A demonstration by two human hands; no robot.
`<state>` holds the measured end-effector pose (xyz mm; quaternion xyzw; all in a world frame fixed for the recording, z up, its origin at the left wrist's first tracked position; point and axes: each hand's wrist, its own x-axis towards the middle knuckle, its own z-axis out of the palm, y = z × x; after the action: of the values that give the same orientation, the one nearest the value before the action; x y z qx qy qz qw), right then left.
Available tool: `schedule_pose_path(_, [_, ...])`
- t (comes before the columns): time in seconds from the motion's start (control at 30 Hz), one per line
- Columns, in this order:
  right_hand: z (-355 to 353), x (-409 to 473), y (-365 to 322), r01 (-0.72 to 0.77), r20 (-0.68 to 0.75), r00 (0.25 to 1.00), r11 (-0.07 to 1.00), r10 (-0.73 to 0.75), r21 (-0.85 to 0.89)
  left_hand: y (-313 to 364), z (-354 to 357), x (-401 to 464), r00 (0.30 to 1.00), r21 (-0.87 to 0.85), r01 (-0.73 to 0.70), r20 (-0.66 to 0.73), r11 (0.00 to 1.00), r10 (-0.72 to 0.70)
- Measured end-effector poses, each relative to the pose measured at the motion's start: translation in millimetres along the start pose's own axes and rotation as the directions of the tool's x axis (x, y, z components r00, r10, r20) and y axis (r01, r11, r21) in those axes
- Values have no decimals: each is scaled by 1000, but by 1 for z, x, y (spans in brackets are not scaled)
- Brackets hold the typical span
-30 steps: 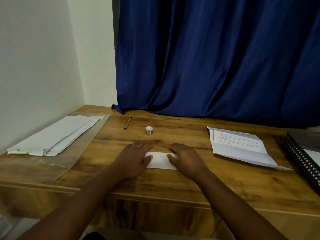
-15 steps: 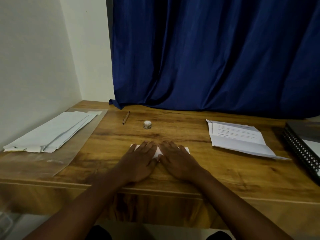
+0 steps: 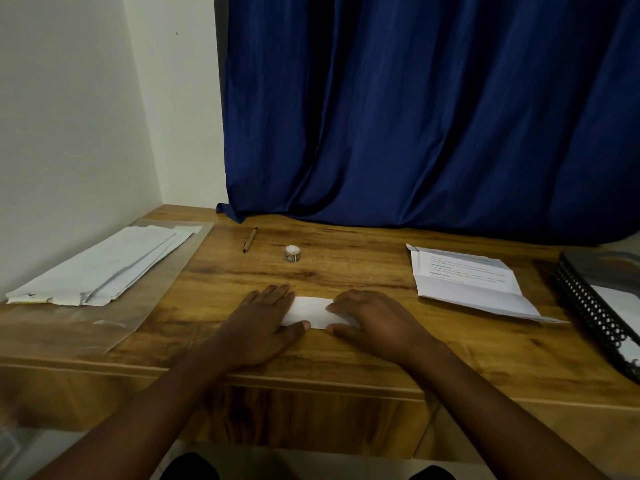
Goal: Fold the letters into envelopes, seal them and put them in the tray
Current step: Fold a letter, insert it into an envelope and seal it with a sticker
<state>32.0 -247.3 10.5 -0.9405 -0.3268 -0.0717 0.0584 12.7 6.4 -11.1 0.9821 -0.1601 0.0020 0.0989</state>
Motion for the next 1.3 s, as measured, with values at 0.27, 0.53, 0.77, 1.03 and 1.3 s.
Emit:
schedule_pose_path(0.27, [-22,14,-14,130,0,991,952,-135,-279,-4,-12,-2,990,-109,-90,-117,990,78])
schedule_pose_path(0.53, [-58,26,-18,-32,-98,994,998,38,58,-18,-58,-7,924,-419,-174,-382,891,1])
schedule_pose_path(0.77, [-84,63,-37,1,140,987,869,-81,496,-21,-90,-15,896,-523,-279,-444,805,22])
schedule_pose_path(1.03, [-18,75,-24,-368,280,929,507,243,779,-121,-99,-45,796,-410,87,-519,908,-311])
schedule_pose_path(1.3, [5,81,-4,-364,266,911,309,316,879,-231,-117,-56,719,-145,609,-312,780,-620])
